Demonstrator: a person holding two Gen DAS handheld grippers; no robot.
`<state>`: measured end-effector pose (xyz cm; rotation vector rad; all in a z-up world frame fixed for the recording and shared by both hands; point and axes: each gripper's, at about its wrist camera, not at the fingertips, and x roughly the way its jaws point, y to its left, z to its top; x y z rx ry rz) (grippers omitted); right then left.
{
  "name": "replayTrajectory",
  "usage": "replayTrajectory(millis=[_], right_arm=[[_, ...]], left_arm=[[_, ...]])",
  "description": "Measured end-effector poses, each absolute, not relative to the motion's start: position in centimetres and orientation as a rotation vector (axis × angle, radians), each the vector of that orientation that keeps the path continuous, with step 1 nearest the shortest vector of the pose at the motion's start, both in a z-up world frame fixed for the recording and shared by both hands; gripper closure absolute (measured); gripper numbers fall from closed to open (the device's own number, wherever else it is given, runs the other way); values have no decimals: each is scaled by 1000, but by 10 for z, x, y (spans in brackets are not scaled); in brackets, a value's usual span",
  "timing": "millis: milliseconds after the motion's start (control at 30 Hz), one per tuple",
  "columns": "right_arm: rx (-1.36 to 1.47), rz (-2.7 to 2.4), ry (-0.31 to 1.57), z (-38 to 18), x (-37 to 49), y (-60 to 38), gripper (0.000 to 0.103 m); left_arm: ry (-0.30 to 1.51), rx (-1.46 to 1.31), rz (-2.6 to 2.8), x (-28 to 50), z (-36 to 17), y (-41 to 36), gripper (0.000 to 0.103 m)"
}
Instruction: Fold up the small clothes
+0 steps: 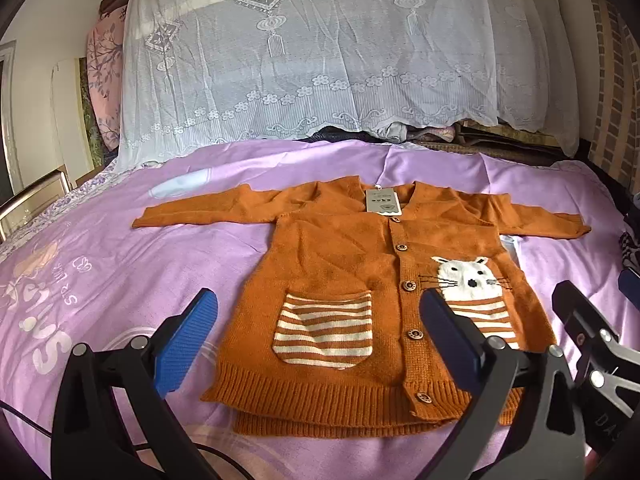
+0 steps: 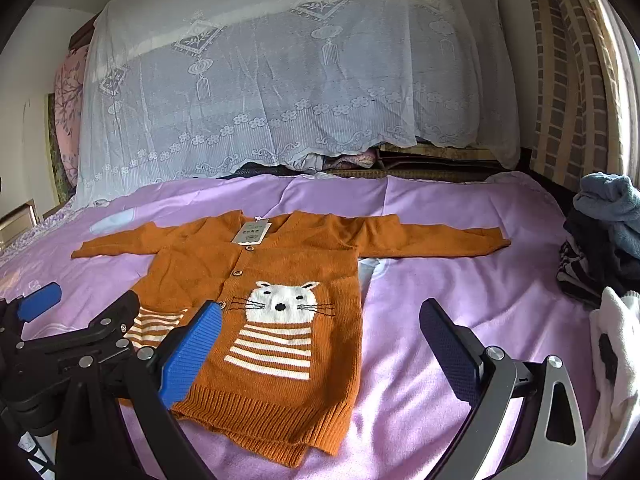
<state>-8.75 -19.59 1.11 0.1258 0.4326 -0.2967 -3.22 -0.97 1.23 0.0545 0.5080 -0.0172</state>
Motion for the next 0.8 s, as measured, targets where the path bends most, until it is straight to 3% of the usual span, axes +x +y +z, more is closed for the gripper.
replayTrajectory(millis=[800], right_arm=[[135, -298, 430, 9, -87, -196, 3]], left_arm=[[514, 52, -23, -31, 12, -12, 4]])
